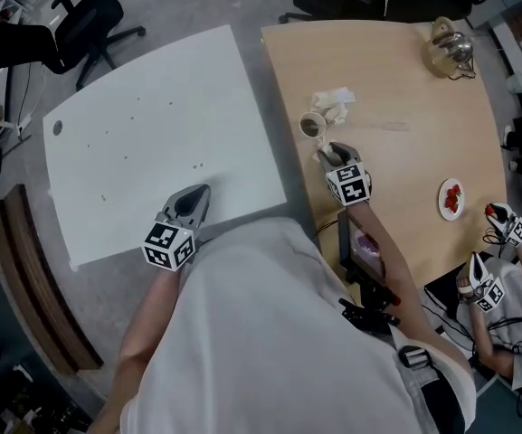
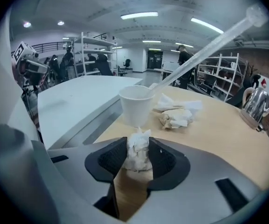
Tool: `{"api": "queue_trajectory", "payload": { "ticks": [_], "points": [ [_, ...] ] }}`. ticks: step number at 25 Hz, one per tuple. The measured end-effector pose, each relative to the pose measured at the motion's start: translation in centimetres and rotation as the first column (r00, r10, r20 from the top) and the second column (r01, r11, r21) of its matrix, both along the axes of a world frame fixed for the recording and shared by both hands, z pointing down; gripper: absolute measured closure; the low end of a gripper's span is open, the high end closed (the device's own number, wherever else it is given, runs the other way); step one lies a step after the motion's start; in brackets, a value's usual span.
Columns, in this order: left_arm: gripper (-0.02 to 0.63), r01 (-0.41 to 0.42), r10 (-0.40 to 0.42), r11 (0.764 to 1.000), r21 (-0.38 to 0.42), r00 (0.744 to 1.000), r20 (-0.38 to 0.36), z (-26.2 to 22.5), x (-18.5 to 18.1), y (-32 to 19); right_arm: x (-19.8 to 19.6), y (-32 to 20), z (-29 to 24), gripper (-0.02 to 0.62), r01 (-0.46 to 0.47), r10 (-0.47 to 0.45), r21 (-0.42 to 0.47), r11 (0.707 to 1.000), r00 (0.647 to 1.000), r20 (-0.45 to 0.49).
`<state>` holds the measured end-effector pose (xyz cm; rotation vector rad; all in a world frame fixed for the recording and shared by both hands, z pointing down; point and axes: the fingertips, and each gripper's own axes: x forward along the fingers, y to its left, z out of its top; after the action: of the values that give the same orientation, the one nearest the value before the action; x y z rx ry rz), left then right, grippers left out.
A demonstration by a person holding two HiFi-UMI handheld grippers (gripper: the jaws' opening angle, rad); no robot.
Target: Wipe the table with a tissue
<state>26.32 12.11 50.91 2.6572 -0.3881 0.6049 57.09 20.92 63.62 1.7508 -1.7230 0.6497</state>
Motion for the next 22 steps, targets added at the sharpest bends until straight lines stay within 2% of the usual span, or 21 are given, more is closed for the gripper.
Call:
{"api": "queue_trajectory", "payload": {
  "ticks": [6, 12, 19, 22],
  "points": [
    [0.601, 0.010, -0.010, 1.000, 0.019, 1.000, -0.007, -0.6, 0.2, -0.2, -0.1, -0.3, 0.1, 0.465, 0.038, -0.048, -0.079, 0.996, 0.992, -0.117],
    [0.601, 0.063, -0.062, 0.997, 0.044, 0.998, -0.018, -1.6, -1.5, -0.9, -2.0, -1.5, -0.8, 0.469, 0.082, -0.096, -0.086, 0.993, 0.981, -0.170],
    [0.601, 0.119, -0.120, 0.992, 0.043, 0.993, 0.007, -1.7, -3.7, 0.4, -5.1, -2.0, -1.8, 0.469, 0.142, -0.146, -0.045, 0.989, 0.982, -0.123],
    [0.601, 0.128, -0.129, 0.991, 0.037, 0.992, 0.018, -1.0, -3.6, 1.6, -5.1, -0.9, -2.1, 0.469, 0.106, -0.105, 0.013, 0.994, 0.993, -0.055]
  ]
}}
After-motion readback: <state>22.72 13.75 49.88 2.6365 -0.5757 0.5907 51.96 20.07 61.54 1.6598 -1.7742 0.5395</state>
